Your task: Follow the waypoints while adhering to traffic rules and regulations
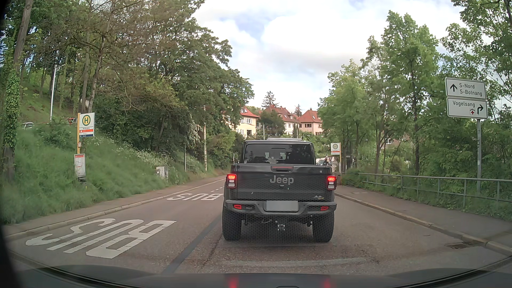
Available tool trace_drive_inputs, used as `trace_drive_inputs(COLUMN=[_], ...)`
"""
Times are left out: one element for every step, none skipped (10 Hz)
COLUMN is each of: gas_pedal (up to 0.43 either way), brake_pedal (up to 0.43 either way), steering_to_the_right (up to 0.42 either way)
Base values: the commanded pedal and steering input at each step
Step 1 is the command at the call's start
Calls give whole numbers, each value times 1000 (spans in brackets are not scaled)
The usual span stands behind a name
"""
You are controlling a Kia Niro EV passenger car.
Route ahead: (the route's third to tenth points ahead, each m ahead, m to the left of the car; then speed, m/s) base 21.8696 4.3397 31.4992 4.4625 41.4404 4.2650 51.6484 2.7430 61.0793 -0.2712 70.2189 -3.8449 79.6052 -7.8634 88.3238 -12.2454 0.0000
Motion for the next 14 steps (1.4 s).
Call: trace_drive_inputs(gas_pedal=[0,0,0,47,67,79,98,110,110,118,118,110,87,39], brake_pedal=[0,0,0,0,0,0,0,0,0,0,0,0,0,0], steering_to_the_right=[4,4,4,4,4,4,4,4,4,4,4,4,4,4])
